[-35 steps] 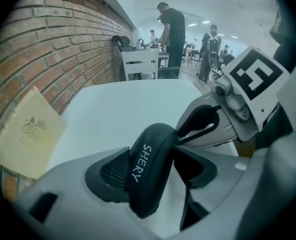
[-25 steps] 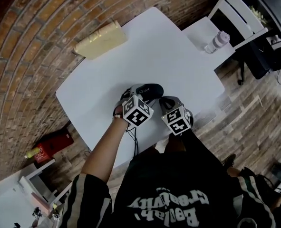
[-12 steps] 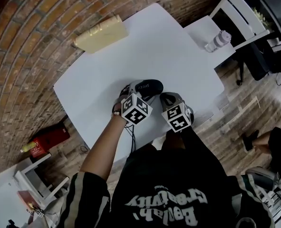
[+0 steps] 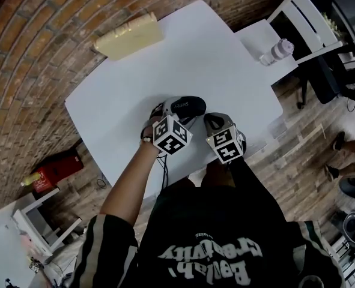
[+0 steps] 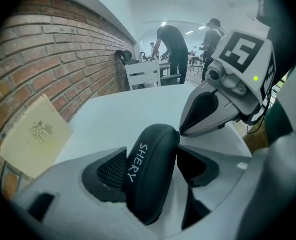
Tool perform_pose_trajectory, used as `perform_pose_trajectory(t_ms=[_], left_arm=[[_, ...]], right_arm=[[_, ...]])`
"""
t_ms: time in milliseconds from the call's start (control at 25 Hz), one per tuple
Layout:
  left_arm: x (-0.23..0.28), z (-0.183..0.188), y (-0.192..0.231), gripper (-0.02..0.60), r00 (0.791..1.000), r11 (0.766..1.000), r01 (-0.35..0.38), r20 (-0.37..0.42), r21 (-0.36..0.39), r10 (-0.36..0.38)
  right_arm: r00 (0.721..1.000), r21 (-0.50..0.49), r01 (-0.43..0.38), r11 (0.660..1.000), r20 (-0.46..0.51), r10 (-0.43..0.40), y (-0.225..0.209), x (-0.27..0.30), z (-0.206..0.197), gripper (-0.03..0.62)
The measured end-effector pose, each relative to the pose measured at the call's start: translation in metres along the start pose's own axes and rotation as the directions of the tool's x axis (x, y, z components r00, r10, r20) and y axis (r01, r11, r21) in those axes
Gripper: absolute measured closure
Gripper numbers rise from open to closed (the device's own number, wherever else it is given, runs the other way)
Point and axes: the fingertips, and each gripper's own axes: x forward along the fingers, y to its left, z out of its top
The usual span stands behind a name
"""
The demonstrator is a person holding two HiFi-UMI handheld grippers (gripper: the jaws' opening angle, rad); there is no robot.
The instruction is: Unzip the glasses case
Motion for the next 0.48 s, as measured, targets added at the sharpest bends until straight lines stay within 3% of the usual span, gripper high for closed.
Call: perform_pose_trajectory(t_ms=[480], left_arm=[[-0.0003,0.0002,-0.0006,0.261,1.0,1.0,-0.008,0.011,0.009,0.008]], right_arm=[[1.0,-0.057,0.021,0.998,-0.007,-0.021,-0.0068,-0.0024,0.0015,0.579]])
